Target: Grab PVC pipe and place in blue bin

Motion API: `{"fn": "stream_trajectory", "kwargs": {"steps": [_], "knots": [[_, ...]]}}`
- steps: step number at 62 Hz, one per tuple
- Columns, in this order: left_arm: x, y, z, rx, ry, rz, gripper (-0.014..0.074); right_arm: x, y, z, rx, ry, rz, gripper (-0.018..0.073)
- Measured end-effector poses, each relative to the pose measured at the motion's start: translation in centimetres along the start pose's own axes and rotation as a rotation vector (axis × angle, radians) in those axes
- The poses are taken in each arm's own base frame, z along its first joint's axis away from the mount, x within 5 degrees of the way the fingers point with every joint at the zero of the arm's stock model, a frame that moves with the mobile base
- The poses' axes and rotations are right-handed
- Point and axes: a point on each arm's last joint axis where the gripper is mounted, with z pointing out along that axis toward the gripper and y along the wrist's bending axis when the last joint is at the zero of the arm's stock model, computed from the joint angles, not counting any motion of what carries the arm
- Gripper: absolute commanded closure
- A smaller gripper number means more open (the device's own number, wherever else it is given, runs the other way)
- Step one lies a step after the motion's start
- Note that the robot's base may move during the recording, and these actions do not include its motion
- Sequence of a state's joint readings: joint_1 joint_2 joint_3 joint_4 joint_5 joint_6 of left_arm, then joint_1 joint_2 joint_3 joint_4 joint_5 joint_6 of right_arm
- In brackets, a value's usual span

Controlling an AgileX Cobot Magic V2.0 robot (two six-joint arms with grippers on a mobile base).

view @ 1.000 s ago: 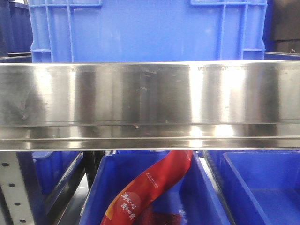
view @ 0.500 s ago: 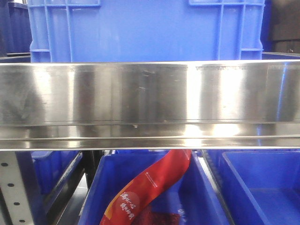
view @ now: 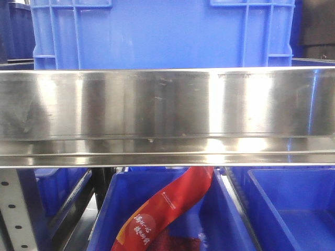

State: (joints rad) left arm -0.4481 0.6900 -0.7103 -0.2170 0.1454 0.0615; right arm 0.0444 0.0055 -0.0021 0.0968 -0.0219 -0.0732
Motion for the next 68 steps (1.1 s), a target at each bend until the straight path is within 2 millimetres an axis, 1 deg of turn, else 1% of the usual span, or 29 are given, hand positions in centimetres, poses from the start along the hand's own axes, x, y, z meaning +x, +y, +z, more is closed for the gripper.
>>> {"fn": "stream_trajectory", "kwargs": {"steps": [68], "knots": [[0.01, 0.0, 0.0, 0.0, 0.0, 0.0, 0.0707, -0.01, 0.0, -0.02, 0.0, -0.002, 0.0, 0.0722]]}}
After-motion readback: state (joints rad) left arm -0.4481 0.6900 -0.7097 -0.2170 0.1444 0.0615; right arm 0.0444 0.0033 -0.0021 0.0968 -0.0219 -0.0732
